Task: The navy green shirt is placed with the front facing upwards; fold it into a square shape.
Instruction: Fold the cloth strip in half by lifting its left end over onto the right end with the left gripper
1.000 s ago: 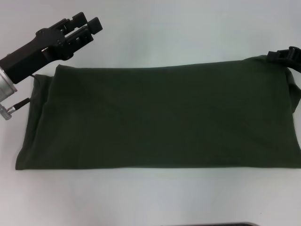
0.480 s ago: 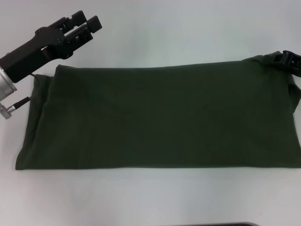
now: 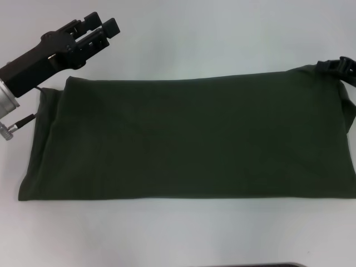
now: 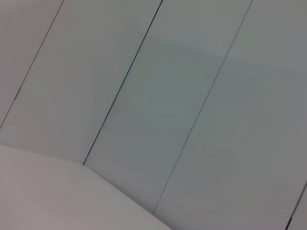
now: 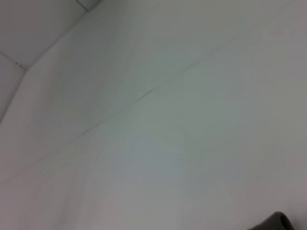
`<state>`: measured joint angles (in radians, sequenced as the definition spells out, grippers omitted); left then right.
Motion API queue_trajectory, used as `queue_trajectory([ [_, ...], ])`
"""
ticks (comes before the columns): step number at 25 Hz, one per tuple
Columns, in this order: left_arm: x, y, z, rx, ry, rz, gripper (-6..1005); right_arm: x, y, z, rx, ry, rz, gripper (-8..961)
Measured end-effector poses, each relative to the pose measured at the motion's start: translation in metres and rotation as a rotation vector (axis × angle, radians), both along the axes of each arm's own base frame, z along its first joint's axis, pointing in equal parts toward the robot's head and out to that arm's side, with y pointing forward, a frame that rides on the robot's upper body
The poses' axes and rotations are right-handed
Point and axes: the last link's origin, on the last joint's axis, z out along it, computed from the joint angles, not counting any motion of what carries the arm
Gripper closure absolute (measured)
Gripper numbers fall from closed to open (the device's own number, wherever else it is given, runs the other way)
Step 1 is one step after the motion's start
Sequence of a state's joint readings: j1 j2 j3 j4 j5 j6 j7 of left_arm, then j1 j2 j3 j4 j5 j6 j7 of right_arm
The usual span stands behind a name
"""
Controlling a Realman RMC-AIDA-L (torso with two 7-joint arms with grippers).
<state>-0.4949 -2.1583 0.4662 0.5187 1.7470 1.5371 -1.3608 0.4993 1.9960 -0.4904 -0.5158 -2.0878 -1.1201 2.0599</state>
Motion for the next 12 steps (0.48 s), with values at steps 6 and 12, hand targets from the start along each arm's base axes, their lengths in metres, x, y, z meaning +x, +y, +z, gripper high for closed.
queue_trajectory([
  [6,-0.003,-0.001,0.002,-0.005,-0.009,0.017,381,-0.009,-0.005,0.02,0.094,0.081,0.092,907],
  [12,-0.011,0.0,0.01,-0.03,-0.02,0.062,381,-0.014,-0.009,0.029,0.11,0.101,0.156,892],
])
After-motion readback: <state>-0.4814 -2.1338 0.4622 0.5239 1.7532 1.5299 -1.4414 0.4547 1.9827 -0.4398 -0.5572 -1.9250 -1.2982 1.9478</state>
